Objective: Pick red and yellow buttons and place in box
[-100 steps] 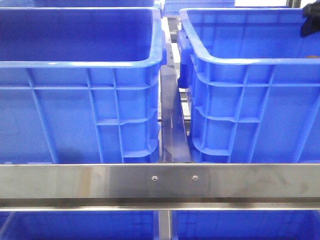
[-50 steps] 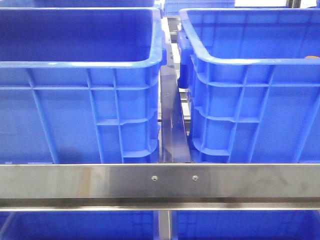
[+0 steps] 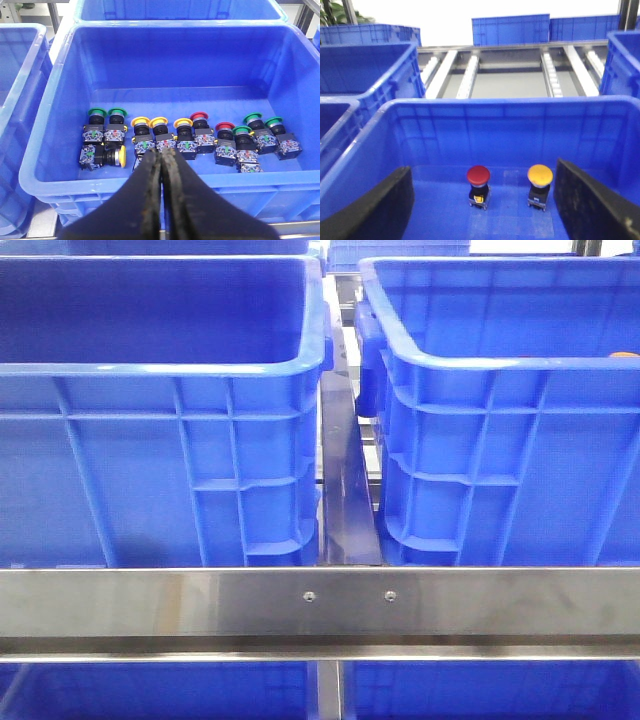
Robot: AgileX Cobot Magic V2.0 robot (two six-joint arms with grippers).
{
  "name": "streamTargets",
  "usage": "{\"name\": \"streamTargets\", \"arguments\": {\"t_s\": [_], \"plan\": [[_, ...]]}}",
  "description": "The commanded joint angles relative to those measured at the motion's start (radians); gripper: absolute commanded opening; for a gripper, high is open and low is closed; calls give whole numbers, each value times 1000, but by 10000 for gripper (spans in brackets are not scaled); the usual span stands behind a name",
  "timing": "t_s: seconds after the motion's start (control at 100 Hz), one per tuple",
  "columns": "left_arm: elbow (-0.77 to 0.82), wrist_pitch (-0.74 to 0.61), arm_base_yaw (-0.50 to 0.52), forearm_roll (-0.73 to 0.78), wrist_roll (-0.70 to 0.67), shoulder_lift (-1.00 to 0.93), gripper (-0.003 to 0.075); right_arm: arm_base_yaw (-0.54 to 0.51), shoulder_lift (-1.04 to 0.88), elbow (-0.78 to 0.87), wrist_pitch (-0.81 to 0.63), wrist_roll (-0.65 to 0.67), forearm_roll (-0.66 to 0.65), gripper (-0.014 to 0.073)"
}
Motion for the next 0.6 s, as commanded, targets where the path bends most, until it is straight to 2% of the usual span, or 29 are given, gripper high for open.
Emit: {"name": "streamTargets", "arguments": {"t_s": [0.0, 0.1, 0.34, 0.59], "plan": [[-25, -67, 6, -9, -4, 5, -19, -5, -46, -5, 37, -10, 38, 548], [-25, -67, 6, -9, -4, 5, -19, -5, -68, 1, 37, -10, 38, 414], [-25, -67, 6, -9, -4, 5, -19, -5, -68, 1, 55, -10, 38, -75], [-25, -67, 6, -9, -4, 5, -19, -5, -68, 1, 71, -9, 39, -68]]}}
